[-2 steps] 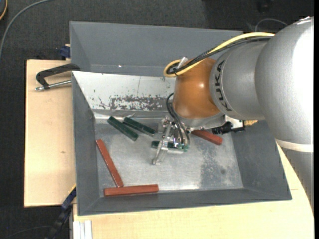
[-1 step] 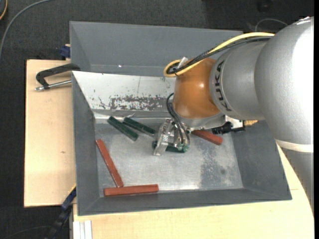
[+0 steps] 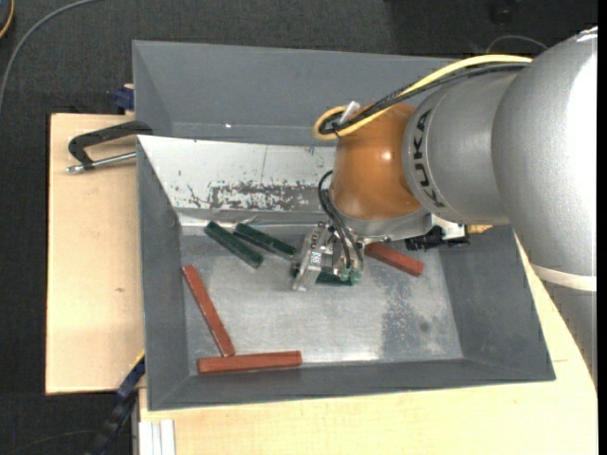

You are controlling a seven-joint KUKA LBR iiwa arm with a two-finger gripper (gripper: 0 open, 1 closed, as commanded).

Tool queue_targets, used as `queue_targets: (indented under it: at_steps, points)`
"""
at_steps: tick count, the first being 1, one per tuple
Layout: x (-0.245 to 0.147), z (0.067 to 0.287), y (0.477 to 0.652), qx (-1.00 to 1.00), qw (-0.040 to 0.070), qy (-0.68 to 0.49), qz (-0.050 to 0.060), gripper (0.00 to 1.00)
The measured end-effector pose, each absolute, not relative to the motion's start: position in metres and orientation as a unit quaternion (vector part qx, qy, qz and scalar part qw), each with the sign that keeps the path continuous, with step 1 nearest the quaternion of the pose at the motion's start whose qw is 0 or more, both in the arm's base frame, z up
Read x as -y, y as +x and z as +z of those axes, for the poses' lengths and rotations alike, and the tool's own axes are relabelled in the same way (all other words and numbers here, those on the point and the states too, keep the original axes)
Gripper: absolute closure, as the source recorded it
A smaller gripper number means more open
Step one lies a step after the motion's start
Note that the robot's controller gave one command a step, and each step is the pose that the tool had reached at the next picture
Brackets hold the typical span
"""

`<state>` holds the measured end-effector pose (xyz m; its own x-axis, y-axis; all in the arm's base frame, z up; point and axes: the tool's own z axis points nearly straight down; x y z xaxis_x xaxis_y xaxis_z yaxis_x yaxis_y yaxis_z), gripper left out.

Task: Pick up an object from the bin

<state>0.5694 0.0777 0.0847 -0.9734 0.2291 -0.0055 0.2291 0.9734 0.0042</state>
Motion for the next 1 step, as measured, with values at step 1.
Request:
queue_targets:
  at_steps: [1]
  points:
    - [-0.0788, 0.0918, 0.5708, -0.993, 0.003, 0.115, 0.002, 1.0]
